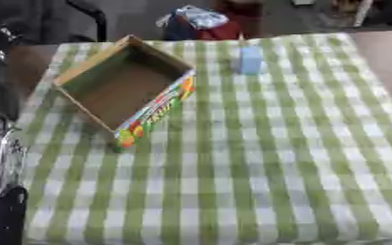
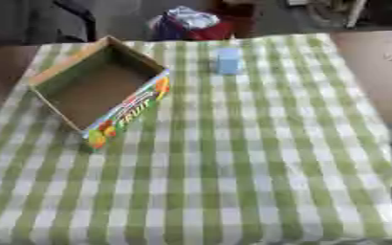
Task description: Pick up objects on the table and place them in the box.
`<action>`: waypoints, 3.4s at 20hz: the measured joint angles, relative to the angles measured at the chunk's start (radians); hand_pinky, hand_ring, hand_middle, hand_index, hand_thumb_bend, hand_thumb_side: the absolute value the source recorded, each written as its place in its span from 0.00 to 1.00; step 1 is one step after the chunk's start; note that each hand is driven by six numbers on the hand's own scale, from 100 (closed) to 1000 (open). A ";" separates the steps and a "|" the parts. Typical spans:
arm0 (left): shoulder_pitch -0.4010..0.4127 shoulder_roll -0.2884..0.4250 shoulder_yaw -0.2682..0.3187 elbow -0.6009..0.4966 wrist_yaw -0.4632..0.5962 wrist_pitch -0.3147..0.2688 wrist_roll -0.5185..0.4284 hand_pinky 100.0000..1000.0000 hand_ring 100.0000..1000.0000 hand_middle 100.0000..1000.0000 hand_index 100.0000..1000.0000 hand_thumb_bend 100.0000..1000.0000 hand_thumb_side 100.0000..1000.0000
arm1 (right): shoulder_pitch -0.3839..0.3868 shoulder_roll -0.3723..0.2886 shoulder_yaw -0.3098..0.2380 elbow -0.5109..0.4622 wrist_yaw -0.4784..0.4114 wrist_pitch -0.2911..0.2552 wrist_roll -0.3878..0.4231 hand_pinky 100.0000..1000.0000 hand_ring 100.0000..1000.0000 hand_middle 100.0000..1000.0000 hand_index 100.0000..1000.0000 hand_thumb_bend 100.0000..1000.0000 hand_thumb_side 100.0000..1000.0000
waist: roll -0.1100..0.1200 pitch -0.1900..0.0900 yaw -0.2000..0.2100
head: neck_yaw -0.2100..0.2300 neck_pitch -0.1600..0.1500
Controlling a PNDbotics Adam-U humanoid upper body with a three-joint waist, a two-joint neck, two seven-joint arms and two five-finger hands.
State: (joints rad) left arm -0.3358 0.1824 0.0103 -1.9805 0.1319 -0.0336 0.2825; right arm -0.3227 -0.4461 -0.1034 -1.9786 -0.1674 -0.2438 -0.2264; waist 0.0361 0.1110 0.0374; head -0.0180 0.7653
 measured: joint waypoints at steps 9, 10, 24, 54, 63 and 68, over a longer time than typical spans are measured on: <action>0.004 -0.005 -0.019 0.000 0.004 0.010 -0.012 0.59 0.64 0.60 0.82 0.05 0.65 | -0.206 -0.156 0.002 0.001 -0.110 0.019 -0.077 0.62 0.75 0.81 0.84 0.00 0.29 | -0.007 -0.015 0.030 | -0.025 0.000; 0.004 -0.008 -0.020 0.000 0.005 0.010 -0.015 0.59 0.64 0.60 0.82 0.05 0.65 | -0.232 -0.168 0.005 0.008 -0.127 0.026 -0.082 0.62 0.75 0.81 0.84 0.00 0.26 | -0.009 -0.016 0.036 | -0.030 0.000; -0.036 -0.018 -0.062 0.000 0.025 0.019 -0.060 0.59 0.64 0.60 0.82 0.05 0.65 | -0.568 -0.201 0.169 0.321 -0.337 0.214 -0.074 0.59 0.78 0.84 0.87 0.00 0.32 | -0.027 0.002 0.122 | -0.108 0.000; -0.060 -0.035 -0.086 0.000 0.040 0.026 -0.089 0.59 0.64 0.60 0.82 0.05 0.65 | -0.693 -0.080 0.251 1.088 0.007 0.494 0.304 0.66 0.87 0.88 0.95 0.00 0.25 | -0.019 0.020 0.174 | -0.172 0.000; -0.060 -0.035 -0.086 0.000 0.040 0.026 -0.089 0.59 0.64 0.60 0.82 0.06 0.65 | -0.741 -0.076 0.266 1.355 0.300 0.279 0.504 0.75 0.94 0.94 0.99 0.00 0.08 | -0.017 0.022 0.176 | -0.178 0.000; -0.060 -0.035 -0.086 0.000 0.043 0.026 -0.089 0.59 0.64 0.60 0.82 0.06 0.65 | -0.750 -0.067 0.188 1.460 0.646 0.104 0.626 0.80 0.98 0.97 1.00 0.00 0.02 | -0.012 0.025 0.174 | -0.179 0.000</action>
State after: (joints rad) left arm -0.3961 0.1470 -0.0757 -1.9806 0.1750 -0.0075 0.1933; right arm -1.0730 -0.5129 0.0843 -0.5188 0.4784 -0.1395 0.3992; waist 0.0239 0.1358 0.2117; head -0.1968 0.7654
